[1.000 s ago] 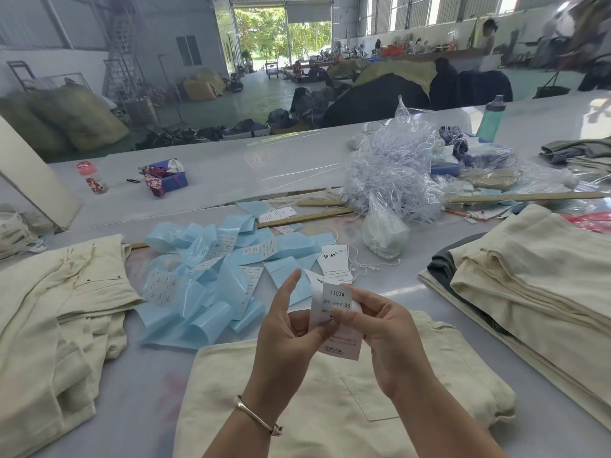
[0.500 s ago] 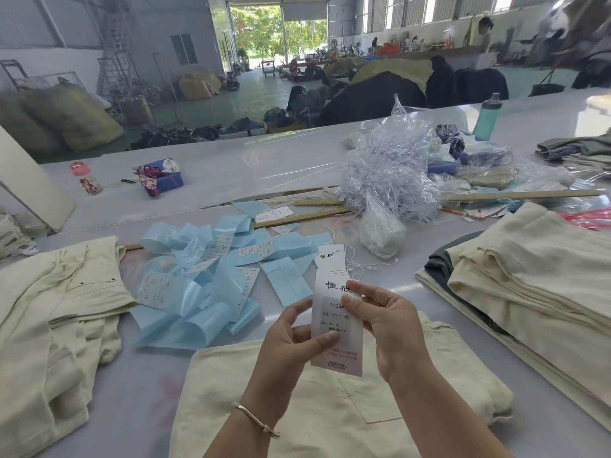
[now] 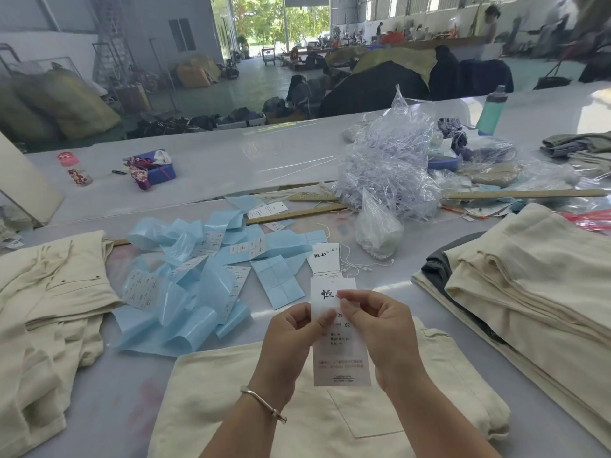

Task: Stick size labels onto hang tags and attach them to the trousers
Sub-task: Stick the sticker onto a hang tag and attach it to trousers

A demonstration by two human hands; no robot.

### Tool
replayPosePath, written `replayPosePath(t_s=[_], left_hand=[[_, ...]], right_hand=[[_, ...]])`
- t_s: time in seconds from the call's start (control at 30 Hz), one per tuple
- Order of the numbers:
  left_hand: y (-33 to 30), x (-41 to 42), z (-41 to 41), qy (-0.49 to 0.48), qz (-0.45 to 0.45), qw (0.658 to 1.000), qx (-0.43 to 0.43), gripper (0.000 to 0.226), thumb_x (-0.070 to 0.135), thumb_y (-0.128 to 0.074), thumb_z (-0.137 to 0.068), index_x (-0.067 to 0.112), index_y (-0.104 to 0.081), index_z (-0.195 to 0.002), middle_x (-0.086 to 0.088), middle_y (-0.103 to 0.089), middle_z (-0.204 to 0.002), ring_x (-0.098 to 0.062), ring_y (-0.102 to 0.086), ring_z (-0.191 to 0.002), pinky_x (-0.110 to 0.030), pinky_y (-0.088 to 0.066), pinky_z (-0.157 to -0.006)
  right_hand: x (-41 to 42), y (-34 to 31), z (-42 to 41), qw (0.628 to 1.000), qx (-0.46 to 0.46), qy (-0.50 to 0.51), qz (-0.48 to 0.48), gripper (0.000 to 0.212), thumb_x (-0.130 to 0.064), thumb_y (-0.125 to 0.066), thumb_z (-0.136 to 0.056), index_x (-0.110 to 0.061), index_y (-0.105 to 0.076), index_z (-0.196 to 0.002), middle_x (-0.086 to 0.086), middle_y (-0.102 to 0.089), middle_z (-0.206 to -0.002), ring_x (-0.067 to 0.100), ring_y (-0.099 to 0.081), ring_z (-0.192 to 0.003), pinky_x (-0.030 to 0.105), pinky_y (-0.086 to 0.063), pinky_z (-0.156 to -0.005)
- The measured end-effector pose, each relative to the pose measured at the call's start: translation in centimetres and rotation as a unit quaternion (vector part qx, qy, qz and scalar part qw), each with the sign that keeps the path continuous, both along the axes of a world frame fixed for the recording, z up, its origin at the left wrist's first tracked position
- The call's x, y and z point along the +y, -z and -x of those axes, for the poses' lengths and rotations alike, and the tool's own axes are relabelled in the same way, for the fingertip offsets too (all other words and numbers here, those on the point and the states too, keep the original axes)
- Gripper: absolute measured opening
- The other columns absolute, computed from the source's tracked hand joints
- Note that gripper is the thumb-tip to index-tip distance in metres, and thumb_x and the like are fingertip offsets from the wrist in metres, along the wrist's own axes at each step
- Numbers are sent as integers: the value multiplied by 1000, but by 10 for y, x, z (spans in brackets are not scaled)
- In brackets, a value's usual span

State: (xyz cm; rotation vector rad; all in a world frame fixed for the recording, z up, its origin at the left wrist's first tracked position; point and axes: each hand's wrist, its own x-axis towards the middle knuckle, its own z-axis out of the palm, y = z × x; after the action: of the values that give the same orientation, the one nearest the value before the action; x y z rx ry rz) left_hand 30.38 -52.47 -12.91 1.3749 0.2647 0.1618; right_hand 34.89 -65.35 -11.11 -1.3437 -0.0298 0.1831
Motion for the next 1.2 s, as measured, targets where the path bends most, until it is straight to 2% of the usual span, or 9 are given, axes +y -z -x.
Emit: replayPosePath(t_s=[0.17, 0.33, 0.4, 0.5, 0.67, 0.8, 0.9, 1.0, 1.2], left_hand=[[21, -5, -12, 30, -1, 999, 31, 39, 9, -82, -66, 6, -69, -103, -18, -74, -98, -28, -70, -91, -34, -56, -77], [39, -7, -33, -27, -8, 994, 101, 7, 10, -68, -89, 6, -70, -93, -19, -73, -86, -26, -70, -76, -30, -55, -64], [47, -5, -43, -49, -39, 991, 120, 10, 10, -64, -92, 6, -67, -83, -12, -73, -79, -18, -66, -71, -25, -52, -63], [58, 3, -53, -66, -57, 986, 143, 14, 11, -66, -90, 1, -65, -80, -6, -71, -75, -15, -61, -67, -20, -46, -58], [73, 14, -61, -87, -19, 979, 181, 13, 9, -75, -81, 9, -74, -94, -9, -76, -88, -24, -73, -81, -26, -54, -64], [80, 15, -66, -101, -22, 972, 212, 19, 7, -78, -77, 12, -74, -96, -8, -77, -89, -26, -74, -82, -31, -56, -69], [83, 18, -67, -99, -42, 968, 225, 19, 9, -77, -79, 16, -75, -96, -5, -77, -89, -24, -74, -80, -33, -56, -70], [83, 23, -66, -103, -55, 967, 227, 18, 10, -78, -78, 15, -74, -95, -5, -77, -87, -23, -74, -79, -31, -55, -69], [79, 23, -64, -107, -44, 970, 212, 18, 7, -76, -79, 11, -74, -96, -8, -77, -87, -26, -74, -81, -30, -56, -68]], right_hand=[[-2, 25, -16, 999, 36, 10, 3, 12, 2, -68, -84, -8, -75, -86, 10, -75, -84, 32, -69, -82, 48, -58, -79], [-10, 55, -43, 993, 47, -87, 61, 25, 10, -65, -82, -12, -74, -92, 15, -73, -82, 19, -66, -74, 36, -56, -77], [-15, 66, -64, 984, 42, -127, 114, 34, 15, -61, -80, -11, -72, -98, 19, -70, -80, 19, -62, -67, 34, -53, -73], [-30, 85, -113, 971, 11, -90, 221, 27, 8, -64, -80, -14, -71, -94, 6, -68, -77, 15, -58, -60, 26, -48, -65], [-37, 116, -201, 917, -43, -27, 395, 16, -4, -64, -81, -19, -63, -83, -5, -63, -81, 17, -56, -72, 25, -42, -61], [-16, 132, -254, 867, -89, -68, 486, 29, 0, -56, -84, -20, -60, -105, -2, -60, -106, 20, -56, -91, 30, -44, -73], [0, 139, -283, 780, -137, -143, 594, 45, 3, -48, -87, -18, -56, -125, 3, -51, -129, 26, -53, -114, 33, -45, -90], [9, 142, -295, 734, -147, -143, 648, 30, -2, -48, -90, -13, -60, -115, 9, -50, -124, 31, -59, -106, 34, -46, -82], [8, 139, -298, 725, -104, -179, 657, 8, -17, -58, -93, -10, -59, -92, 16, -52, -108, 32, -62, -92, 29, -40, -69]])
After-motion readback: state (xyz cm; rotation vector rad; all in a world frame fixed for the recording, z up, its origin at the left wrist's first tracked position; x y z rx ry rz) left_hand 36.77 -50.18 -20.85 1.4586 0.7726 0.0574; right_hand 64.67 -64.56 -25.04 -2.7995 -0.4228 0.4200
